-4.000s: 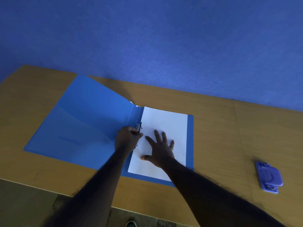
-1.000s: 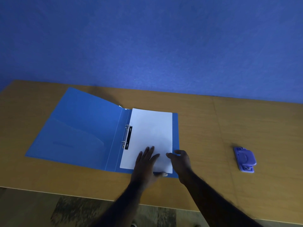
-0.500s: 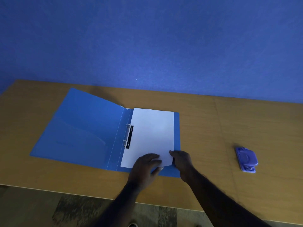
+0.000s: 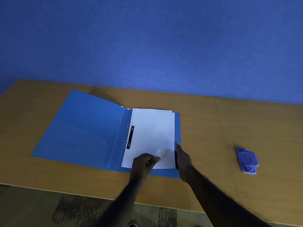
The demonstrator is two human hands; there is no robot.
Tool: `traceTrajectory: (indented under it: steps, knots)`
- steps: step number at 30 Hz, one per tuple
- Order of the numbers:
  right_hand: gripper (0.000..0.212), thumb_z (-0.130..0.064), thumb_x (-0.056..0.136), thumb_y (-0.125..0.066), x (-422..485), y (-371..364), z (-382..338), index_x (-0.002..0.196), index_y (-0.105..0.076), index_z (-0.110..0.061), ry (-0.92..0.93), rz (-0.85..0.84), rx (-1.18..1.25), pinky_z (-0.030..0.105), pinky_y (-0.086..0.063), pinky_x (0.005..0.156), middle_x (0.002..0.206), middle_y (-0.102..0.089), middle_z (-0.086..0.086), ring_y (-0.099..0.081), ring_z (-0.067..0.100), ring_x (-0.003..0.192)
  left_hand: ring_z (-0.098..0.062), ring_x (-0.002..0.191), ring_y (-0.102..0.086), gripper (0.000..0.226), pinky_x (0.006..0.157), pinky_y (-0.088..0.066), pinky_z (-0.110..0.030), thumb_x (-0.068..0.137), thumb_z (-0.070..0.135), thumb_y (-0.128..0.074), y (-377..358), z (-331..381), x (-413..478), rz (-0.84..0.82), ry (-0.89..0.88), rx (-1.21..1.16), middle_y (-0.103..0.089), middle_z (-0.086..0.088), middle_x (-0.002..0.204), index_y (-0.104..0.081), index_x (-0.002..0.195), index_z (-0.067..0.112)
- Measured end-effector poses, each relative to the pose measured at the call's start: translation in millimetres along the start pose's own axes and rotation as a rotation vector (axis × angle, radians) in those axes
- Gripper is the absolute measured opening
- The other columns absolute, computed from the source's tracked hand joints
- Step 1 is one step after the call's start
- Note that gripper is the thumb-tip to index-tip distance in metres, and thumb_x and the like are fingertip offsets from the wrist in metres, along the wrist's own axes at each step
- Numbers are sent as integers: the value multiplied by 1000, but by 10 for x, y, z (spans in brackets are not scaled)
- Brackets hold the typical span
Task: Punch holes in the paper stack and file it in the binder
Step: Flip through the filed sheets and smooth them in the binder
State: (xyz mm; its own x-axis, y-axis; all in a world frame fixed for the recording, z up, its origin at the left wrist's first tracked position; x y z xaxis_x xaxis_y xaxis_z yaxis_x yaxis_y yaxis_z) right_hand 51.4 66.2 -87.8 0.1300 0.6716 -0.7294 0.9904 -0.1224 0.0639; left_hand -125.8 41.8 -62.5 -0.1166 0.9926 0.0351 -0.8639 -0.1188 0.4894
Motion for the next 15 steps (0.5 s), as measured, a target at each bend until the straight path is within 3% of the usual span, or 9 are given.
traceTrajectory:
  steps: [3, 6, 10, 12, 15]
  knots:
    - [53, -52, 91, -57, 5, 15, -14, 98, -66, -1, 37, 31, -8, 37, -44, 68, 101, -66, 30, -60, 29, 81, -6, 45, -44, 43, 52, -36, -26, 87, 32, -68, 126, -94, -16, 99, 200, -183, -48, 4, 45, -51, 51, 17]
    - [30, -32, 84, -73, -33, 12, -60, 96, -66, -4, 139, 38, -155, 33, -48, 63, 95, -70, 12, -63, 23, 80, -11, 44, -47, 45, 52, -38, -29, 85, 25, -71, 361, -164, -46, 293, 346, -328, -49, 2, 43, -50, 48, 12]
    - [27, -15, 73, -83, -86, 30, -57, 94, -66, -11, 191, 104, -283, 43, -60, 75, 91, -70, 4, -67, 24, 86, -20, 59, -55, 44, 59, -47, -37, 81, 29, -75, 737, -388, -119, 557, 445, -509, -57, -9, 59, -55, 63, -5]
    - [26, -15, 72, -84, -109, 43, -53, 90, -65, -12, 204, 129, -326, 44, -60, 75, 88, -69, 2, -67, 23, 84, -20, 61, -57, 46, 62, -52, -42, 80, 33, -76, 941, -527, -186, 683, 452, -529, -60, -7, 60, -54, 62, -4]
    - [25, -15, 72, -84, -159, 48, -60, 87, -63, -12, 248, 146, -368, 38, -58, 70, 82, -67, -2, -65, 21, 79, -11, 62, -63, 36, 63, -56, -35, 84, 26, -73, 1210, -580, -297, 838, 432, -617, -66, 7, 60, -54, 58, 9]
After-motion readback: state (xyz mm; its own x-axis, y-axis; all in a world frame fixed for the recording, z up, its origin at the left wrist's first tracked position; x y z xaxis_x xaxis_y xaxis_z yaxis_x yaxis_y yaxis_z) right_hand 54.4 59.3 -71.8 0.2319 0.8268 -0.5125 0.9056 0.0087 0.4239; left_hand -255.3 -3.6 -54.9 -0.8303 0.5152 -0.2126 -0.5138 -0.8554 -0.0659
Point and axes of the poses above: each hand's wrist, its own x-axis towards the middle knuckle, its own y-axis out of the back of the hand, z = x × y, the point moved 7 cm from there along x, towards the middle knuckle
